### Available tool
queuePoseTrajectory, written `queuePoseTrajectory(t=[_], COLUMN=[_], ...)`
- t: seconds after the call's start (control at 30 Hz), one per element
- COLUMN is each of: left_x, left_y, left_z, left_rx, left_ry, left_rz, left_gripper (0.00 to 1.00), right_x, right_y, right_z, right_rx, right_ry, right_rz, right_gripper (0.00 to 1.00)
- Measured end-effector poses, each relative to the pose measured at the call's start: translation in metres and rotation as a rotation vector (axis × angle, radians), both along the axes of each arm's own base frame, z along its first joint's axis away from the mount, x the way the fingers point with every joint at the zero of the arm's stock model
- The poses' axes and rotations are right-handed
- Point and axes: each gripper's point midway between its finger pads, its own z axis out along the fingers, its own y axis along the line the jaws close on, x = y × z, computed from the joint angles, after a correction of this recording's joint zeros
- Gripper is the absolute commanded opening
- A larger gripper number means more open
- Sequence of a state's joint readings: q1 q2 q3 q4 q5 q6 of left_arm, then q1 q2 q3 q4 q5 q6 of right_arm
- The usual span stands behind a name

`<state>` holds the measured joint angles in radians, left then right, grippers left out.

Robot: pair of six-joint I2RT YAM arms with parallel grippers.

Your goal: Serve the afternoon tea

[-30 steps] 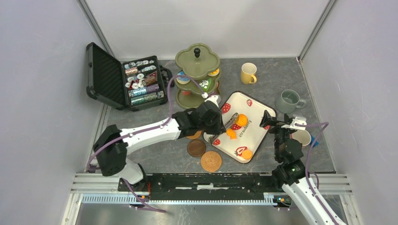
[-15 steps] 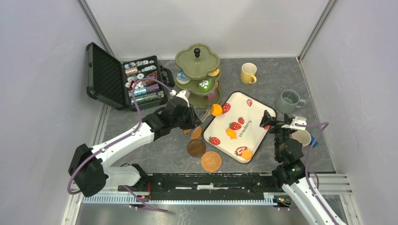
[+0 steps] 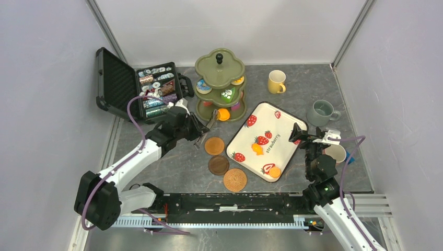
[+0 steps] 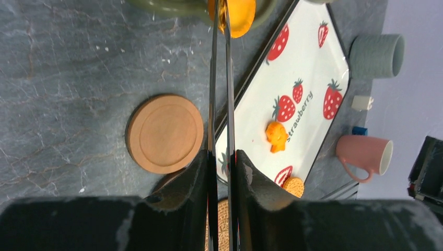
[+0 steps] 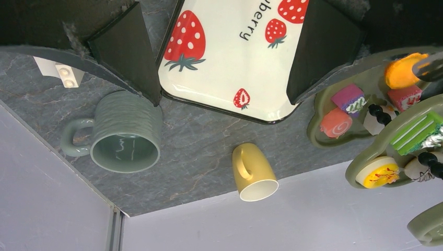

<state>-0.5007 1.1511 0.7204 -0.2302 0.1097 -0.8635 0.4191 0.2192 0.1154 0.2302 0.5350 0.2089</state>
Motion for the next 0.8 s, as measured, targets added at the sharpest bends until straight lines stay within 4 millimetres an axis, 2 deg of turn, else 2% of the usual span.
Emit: queuePoseTrajectory(t=[0.23, 0.53, 0.8], left_x=[0.015, 0.027, 0.028], left_y=[0.008, 0.011, 0.012], left_z=[0.007, -0.006, -0.017], left_rx=[-0.023, -0.014, -0.003], left_ry=[-0.032, -0.015, 0.002], left_rz=[0.041, 0.064, 0.069], left_gripper=[0.23, 0.28, 0.36], right_x=[0.000, 0.000, 0.000], right_y=[0.000, 0.000, 0.000], right_z=[0.000, 0.000, 0.000], right_rx=[0.000, 0.000, 0.000], right_ry=[0.000, 0.000, 0.000], right_rz=[0.000, 0.000, 0.000], right_gripper=[0.98, 0.98, 0.98])
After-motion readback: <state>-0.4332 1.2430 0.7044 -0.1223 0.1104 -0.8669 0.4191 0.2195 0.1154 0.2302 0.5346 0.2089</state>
